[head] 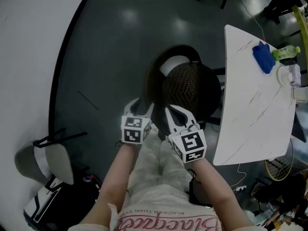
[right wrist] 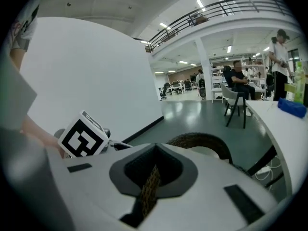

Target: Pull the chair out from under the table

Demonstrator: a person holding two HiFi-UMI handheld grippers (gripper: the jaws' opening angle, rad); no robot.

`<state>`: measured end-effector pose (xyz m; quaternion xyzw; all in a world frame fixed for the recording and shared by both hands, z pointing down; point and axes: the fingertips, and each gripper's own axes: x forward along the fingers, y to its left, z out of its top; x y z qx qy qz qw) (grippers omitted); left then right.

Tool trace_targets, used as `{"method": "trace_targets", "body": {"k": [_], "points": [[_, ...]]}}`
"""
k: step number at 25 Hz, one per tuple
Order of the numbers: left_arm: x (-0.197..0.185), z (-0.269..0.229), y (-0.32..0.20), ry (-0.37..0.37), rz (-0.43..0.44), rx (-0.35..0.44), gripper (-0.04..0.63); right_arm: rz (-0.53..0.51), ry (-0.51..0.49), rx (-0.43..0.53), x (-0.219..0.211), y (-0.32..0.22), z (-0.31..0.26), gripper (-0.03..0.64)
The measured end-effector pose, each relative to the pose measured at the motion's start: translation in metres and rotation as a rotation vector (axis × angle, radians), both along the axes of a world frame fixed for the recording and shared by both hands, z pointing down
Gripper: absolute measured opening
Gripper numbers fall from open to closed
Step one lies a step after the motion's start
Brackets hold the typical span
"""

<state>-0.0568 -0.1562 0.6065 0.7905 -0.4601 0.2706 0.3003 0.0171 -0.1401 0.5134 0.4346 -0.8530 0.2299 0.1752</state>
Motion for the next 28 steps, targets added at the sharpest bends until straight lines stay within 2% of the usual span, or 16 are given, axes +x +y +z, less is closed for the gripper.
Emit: {"method": "trace_targets", "body": {"k": [3, 8, 10, 15, 17, 21, 28], "points": [[-0.003, 0.035, 0.0, -0.023, -0.011, -0.079, 0.179, 0.001, 0.002, -0.025, -0.005, -0.006, 0.021, 0.003], [-0.001, 0.068, -0.011, 0.032, -0.05, -0.162, 0.184, -0.017, 0.02, -0.051, -0.013, -0.009, 0.045, 0.003], [0.002, 0.076, -0.018, 0.041, -0.055, -0.169, 0.184, -0.007, 0.024, -0.054, -0.012, -0.011, 0.051, 0.003], [0.012, 0.094, -0.027, 0.005, -0.046, -0.206, 0.181, 0.008, 0.031, -0.07, -0.009, -0.011, 0.057, 0.003], [0.014, 0.1, -0.027, -0.007, -0.042, -0.229, 0.143, -0.006, 0.04, -0.075, -0.011, -0.008, 0.058, 0.003], [0.014, 0.101, -0.029, 0.0, -0.083, -0.246, 0.097, -0.008, 0.05, -0.079, -0.01, -0.007, 0.056, 0.003], [0.01, 0.1, -0.028, -0.015, -0.144, -0.239, 0.066, -0.033, 0.06, -0.086, -0.016, -0.001, 0.05, 0.003]]}}
